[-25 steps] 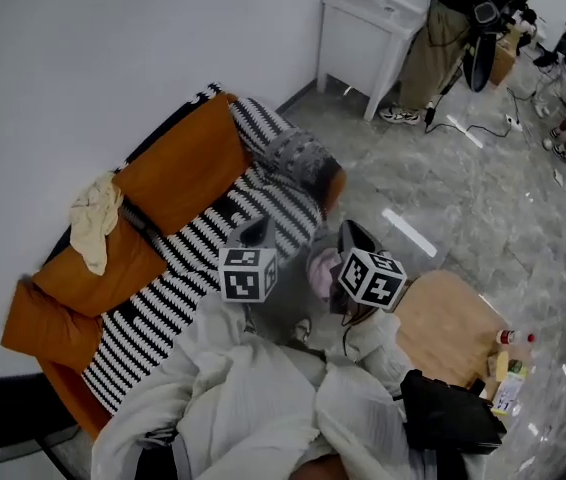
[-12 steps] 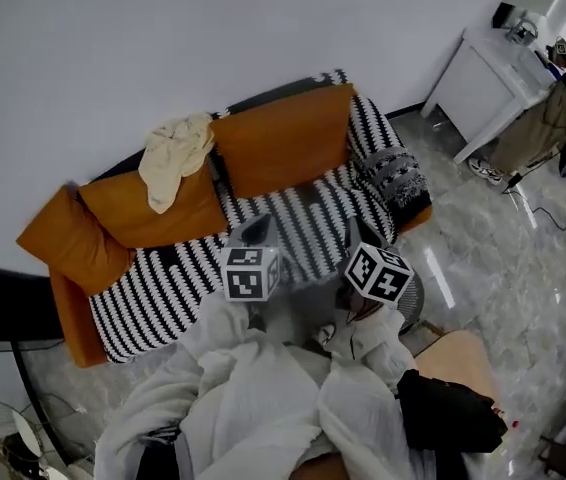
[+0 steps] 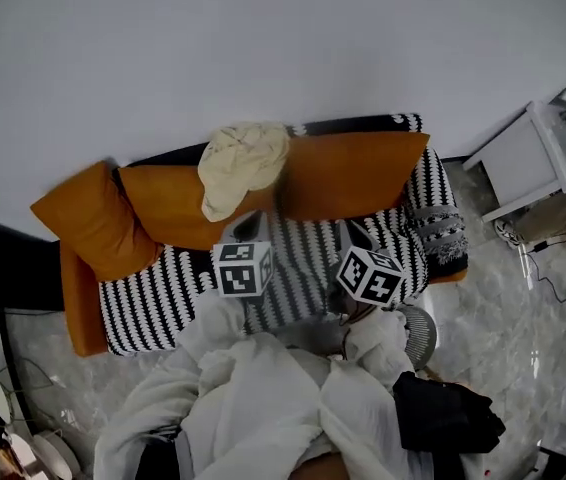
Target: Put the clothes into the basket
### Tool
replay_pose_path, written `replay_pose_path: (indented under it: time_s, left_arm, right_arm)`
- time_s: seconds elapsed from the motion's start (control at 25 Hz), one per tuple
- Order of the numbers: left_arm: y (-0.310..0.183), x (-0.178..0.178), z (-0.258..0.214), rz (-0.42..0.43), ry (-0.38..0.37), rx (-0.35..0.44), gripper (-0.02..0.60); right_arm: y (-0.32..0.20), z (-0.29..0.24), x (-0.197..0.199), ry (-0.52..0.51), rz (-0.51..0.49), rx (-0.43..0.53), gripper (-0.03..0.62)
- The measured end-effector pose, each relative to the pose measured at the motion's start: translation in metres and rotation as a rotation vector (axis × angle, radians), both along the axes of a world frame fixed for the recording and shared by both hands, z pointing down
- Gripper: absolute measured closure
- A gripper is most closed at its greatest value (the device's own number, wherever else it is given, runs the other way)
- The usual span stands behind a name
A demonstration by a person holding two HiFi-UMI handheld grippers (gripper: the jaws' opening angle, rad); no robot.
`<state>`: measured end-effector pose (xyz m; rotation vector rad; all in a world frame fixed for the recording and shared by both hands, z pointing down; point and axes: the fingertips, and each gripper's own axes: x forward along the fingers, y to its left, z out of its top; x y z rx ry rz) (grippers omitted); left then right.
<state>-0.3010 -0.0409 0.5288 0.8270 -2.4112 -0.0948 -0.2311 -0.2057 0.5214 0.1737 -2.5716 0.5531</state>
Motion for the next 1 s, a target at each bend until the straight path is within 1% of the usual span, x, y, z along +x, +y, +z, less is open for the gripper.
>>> replay_pose_path:
  time_s: [0.16, 0.32, 0.44, 0.6, 0.84, 0.92, 1.0]
  left_arm:
    - [0.042, -0.044, 0.008, -0.048, 0.017, -0.012, 0.581]
    - [0.077, -0.069, 0.008, -0.103, 0.021, -0.013, 0.581]
    - [0.102, -0.078, 0.014, -0.156, 0.031, -0.014, 0.581]
    - [0.131, -0.082, 0.031, -0.227, 0.072, -0.021, 0.581]
    - [0.169, -0.084, 0.044, -0.319, 0.100, -0.034, 0.581]
    - [0.171, -0.095, 0.049, -0.343, 0.112, -0.020, 0.581]
    - [0.165, -0.114, 0.057, -0.346, 0.113, -0.015, 0.581]
  right_arm:
    - [0.047, 0.008, -0.049, 0.017, -0.068, -0.013, 0.563]
    - [0.080, 0.014, -0.078, 0.044, -0.126, -0.012, 0.563]
    - [0.098, 0.023, -0.093, 0.072, -0.171, -0.011, 0.563]
    - [0.115, 0.037, -0.120, 0.100, -0.227, -0.009, 0.563]
    - [0.141, 0.034, -0.147, 0.091, -0.318, 0.012, 0.563]
    - [0.145, 0.041, -0.163, 0.095, -0.348, 0.017, 0.563]
    - [0.147, 0.053, -0.186, 0.098, -0.375, 0.017, 0.563]
